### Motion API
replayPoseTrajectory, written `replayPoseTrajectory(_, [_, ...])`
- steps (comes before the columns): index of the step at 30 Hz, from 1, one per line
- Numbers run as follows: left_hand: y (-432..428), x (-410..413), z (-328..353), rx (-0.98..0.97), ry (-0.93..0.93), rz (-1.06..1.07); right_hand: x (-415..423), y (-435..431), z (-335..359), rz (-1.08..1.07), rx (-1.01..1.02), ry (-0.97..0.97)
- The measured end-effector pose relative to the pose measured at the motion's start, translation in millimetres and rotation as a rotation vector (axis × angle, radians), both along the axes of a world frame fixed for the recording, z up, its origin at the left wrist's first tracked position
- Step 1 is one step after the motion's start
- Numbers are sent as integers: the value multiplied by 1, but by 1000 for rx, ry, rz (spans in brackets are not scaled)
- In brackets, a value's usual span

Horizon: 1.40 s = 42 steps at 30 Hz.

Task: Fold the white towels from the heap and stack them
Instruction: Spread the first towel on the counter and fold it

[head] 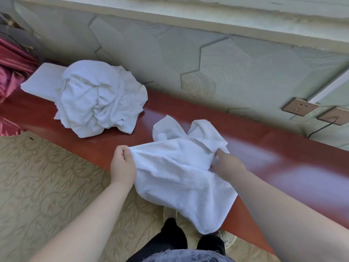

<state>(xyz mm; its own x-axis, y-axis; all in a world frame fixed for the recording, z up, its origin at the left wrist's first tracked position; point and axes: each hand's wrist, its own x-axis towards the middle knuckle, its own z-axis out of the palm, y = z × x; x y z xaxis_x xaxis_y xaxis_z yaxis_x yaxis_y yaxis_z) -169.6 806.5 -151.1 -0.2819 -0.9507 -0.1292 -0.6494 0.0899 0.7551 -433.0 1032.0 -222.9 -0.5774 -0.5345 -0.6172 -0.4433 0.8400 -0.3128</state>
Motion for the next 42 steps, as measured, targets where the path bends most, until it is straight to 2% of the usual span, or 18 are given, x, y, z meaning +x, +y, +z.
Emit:
replayPoseTrajectory(4, [-3,-3,-3,5,10,-22,11,-24,0,-74,-243,61])
replayPoseTrajectory(10, [-3,-7,-1,12,24,-30,11,-48,-6,-401,-449,14])
replayPoseTrajectory(14, [-16,-9,10,-27,65,17,-6,-56,20,-362,-489,46])
replayPoseTrajectory(17, [-34,-9,29,-80,139,112,-17,-70,61,-315,-569,153])
replayPoseTrajectory(21, [-60,-8,66,-179,225,238,-27,-106,128,-230,-761,285])
replayPoseTrajectory(24, [-74,-3,83,-256,245,247,-28,-137,156,-166,-874,256])
replayPoseTrajectory(27, [-71,3,83,-254,227,193,-28,-151,132,-5,-712,180])
replayPoseTrajectory(31, [-60,11,54,-173,181,84,-12,-128,67,28,-436,252])
replayPoseTrajectory(36, [-50,15,25,-92,132,-40,28,-78,14,421,37,59])
replayPoseTrajectory(38, [-51,15,21,-70,123,-66,28,-75,8,515,90,125])
replayPoseTrajectory(42, [-64,14,17,-56,108,-54,17,-85,13,509,147,176])
